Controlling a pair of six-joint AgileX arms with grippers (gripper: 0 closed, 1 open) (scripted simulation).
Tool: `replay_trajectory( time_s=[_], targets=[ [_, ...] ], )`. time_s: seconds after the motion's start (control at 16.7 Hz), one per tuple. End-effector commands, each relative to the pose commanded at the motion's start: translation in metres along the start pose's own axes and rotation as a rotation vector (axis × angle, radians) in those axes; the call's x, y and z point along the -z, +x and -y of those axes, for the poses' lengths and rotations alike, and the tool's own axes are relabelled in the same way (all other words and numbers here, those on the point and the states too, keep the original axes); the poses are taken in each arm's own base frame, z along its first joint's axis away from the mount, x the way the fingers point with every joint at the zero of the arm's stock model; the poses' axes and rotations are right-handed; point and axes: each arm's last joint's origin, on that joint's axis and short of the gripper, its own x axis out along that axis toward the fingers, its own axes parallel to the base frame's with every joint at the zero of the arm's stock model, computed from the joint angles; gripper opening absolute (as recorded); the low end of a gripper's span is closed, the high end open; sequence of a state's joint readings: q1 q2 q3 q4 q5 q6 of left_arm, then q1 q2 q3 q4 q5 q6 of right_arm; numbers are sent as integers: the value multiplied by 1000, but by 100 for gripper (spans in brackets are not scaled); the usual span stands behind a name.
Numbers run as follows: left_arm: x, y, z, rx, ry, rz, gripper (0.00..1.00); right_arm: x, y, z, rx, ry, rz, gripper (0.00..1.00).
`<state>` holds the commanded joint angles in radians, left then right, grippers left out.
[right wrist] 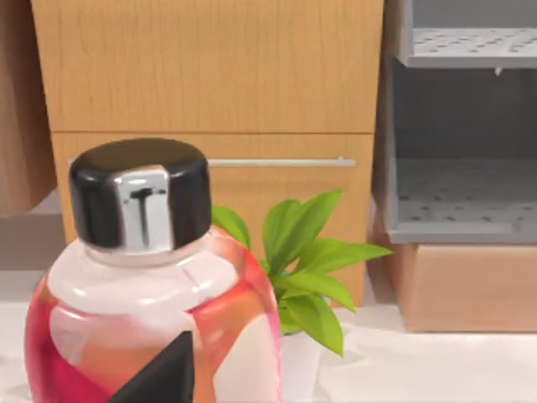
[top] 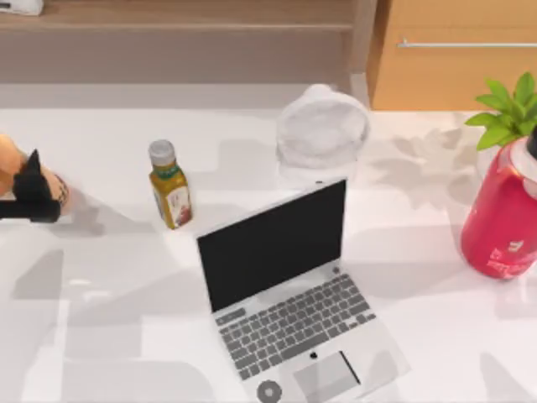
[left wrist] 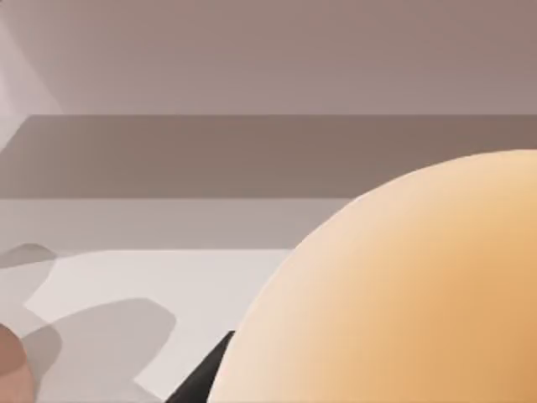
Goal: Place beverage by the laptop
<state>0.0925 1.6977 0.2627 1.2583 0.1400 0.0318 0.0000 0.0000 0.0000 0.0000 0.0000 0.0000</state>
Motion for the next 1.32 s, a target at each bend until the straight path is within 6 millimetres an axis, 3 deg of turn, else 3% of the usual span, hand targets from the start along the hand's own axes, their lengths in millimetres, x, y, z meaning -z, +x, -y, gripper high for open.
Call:
replay_trajectory(
  time_s=[0.6, 0.78, 1.02, 1.2, 1.32],
  targets=[
    [-9, -2, 0, 0, 1, -4, 0, 0, 0, 0, 0, 0, 0, 100],
    [-25, 9, 12, 0, -46, 50, 0, 0, 0, 0, 0, 0, 0, 100],
    [-64, 41, 64, 36, -234, 84, 0, 0, 0, 0, 0, 0, 0, 100],
    [-107, 56, 132, 91, -415, 77, 0, 0, 0, 0, 0, 0, 0, 100],
    [-137, 51, 186, 132, -521, 44, 0, 0, 0, 0, 0, 0, 0, 100]
  ],
)
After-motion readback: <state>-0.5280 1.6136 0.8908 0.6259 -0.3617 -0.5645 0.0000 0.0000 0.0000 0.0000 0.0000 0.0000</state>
